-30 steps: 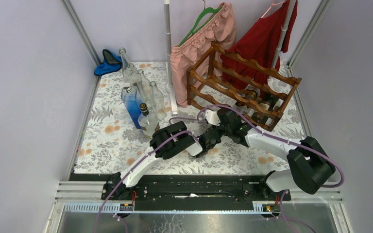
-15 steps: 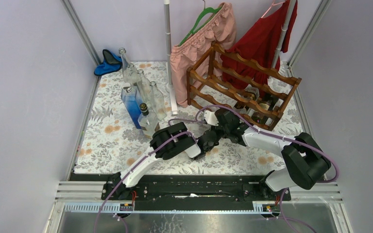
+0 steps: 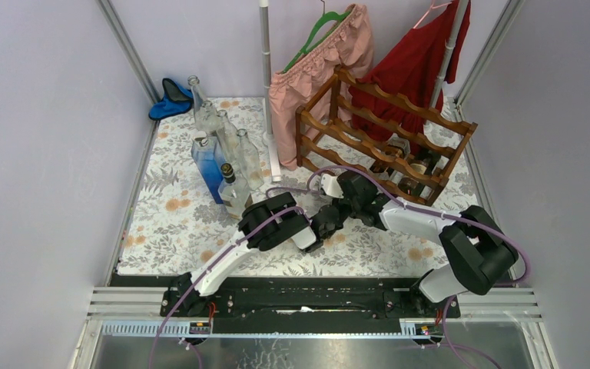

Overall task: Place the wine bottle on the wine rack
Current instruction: Place the wine bottle in the wine rack, then pick up the wine bottle from the center of the board.

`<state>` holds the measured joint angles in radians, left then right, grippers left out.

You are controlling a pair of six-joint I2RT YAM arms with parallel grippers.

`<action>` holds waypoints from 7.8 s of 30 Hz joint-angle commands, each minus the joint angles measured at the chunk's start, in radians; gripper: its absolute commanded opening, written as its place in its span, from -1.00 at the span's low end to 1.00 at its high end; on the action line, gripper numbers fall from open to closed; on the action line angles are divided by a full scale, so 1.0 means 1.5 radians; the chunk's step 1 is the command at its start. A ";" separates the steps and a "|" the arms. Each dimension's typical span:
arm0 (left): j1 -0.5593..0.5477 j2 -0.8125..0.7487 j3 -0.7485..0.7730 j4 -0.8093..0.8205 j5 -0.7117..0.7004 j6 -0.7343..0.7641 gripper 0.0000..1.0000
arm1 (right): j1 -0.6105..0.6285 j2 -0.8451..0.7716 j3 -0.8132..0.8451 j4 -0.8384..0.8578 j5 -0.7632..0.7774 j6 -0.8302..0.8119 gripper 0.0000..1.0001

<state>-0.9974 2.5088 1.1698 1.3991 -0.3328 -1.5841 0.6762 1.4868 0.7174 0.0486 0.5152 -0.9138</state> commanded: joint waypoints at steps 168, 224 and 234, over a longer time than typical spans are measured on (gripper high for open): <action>-0.149 -0.362 -0.163 -0.218 -0.128 0.839 0.48 | -0.133 -0.416 0.240 -0.521 -0.867 0.190 -0.50; 0.305 -0.930 0.137 -1.522 -0.092 0.864 0.56 | -0.160 -0.376 0.243 -0.505 -0.893 0.235 0.54; 0.347 -0.916 0.091 -1.476 0.025 0.873 0.42 | -0.160 -0.373 0.241 -0.502 -0.896 0.235 0.54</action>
<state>-0.4900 1.1427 1.3201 -0.8879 -0.3794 -0.3084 0.4431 0.9257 1.0790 -0.7418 -0.7986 -0.5732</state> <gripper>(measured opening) 0.716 0.767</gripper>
